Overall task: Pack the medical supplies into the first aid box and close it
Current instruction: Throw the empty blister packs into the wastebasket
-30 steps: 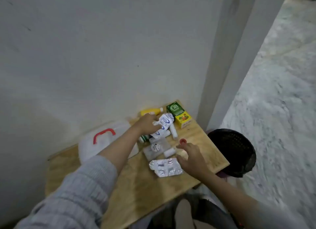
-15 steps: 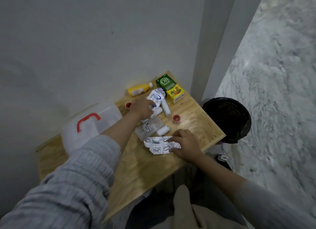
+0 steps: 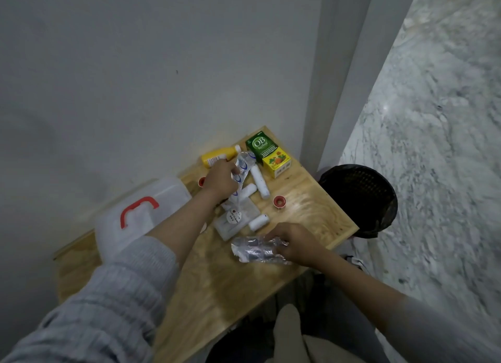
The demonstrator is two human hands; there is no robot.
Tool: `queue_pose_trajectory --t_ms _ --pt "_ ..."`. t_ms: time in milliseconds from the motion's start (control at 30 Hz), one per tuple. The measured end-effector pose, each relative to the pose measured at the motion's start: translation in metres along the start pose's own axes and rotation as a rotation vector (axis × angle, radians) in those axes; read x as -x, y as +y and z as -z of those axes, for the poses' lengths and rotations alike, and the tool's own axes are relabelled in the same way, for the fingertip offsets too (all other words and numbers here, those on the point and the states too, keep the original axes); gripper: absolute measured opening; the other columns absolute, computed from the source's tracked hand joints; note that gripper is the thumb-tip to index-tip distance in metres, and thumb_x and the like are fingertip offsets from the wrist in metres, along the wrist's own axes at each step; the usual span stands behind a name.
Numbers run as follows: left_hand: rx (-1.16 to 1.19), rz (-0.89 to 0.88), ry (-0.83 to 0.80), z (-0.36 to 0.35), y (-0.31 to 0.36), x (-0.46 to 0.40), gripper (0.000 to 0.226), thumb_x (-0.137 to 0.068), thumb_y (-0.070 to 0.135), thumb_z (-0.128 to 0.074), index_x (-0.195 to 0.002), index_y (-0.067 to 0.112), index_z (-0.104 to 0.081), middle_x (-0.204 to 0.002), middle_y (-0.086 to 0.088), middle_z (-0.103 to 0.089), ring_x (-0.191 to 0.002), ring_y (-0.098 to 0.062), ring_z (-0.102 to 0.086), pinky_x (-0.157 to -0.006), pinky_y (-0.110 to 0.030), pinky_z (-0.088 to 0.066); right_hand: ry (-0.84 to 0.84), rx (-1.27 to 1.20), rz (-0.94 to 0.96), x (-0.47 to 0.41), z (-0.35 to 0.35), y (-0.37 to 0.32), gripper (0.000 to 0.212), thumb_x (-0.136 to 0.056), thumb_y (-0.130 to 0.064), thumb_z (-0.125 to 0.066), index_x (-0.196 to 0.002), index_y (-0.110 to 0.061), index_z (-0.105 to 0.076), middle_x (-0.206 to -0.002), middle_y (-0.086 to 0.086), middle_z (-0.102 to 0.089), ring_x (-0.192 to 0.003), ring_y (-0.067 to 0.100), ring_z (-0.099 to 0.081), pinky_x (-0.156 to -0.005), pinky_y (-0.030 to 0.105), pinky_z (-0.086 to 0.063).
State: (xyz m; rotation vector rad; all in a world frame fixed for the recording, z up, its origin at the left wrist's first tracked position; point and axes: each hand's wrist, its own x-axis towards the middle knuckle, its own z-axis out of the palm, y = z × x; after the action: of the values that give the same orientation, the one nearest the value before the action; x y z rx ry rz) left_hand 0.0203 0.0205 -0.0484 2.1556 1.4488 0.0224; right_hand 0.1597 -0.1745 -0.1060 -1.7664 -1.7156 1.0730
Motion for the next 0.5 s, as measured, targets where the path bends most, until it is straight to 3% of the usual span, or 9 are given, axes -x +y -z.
queue_pose_trajectory --t_ms 100,200,333,500 --pt "0.025 -0.039 0.036 0.015 0.003 0.003 0.034 -0.073 0.003 -0.066 -0.107 0.006 -0.067 -0.111 -0.016 -0.056 -0.1 -0.03 -0.056 -0.073 -0.025 -0.034 0.113 -0.084 -0.018 0.006 0.015 -0.006 0.025 -0.069 -0.009 -0.072 -0.092 -0.018 -0.074 -0.077 -0.018 -0.067 -0.063 -0.001 -0.057 -0.063 0.011 -0.039" --pt "0.035 -0.096 0.082 0.03 0.007 0.006 0.038 -0.073 0.004 -0.066 -0.111 0.008 -0.066 -0.106 -0.013 -0.057 -0.095 -0.028 -0.055 -0.073 -0.029 -0.038 0.23 -0.231 -0.089 0.011 0.037 -0.006 0.026 -0.063 -0.016 -0.083 -0.087 -0.023 -0.074 -0.065 -0.032 -0.063 -0.053 -0.002 -0.053 -0.054 0.009 -0.036" --pt "0.078 -0.191 0.131 0.039 0.022 0.001 0.037 -0.075 0.007 -0.068 -0.112 0.009 -0.066 -0.107 -0.01 -0.059 -0.092 -0.026 -0.057 -0.076 -0.029 -0.041 0.456 -0.362 -0.157 0.012 0.065 0.006 0.035 -0.06 -0.015 -0.087 -0.09 -0.024 -0.072 -0.09 -0.014 -0.07 -0.069 -0.001 -0.062 -0.061 0.014 -0.048" --pt "0.152 -0.335 0.12 0.025 0.081 -0.022 0.038 -0.076 0.011 -0.068 -0.114 0.01 -0.066 -0.107 -0.007 -0.059 -0.088 -0.02 -0.057 -0.077 -0.028 -0.044 0.779 -0.441 -0.336 0.015 0.097 0.037 0.036 -0.066 -0.013 -0.082 -0.099 -0.015 -0.07 -0.088 -0.005 -0.068 -0.076 0.0 -0.063 -0.071 0.013 -0.05"
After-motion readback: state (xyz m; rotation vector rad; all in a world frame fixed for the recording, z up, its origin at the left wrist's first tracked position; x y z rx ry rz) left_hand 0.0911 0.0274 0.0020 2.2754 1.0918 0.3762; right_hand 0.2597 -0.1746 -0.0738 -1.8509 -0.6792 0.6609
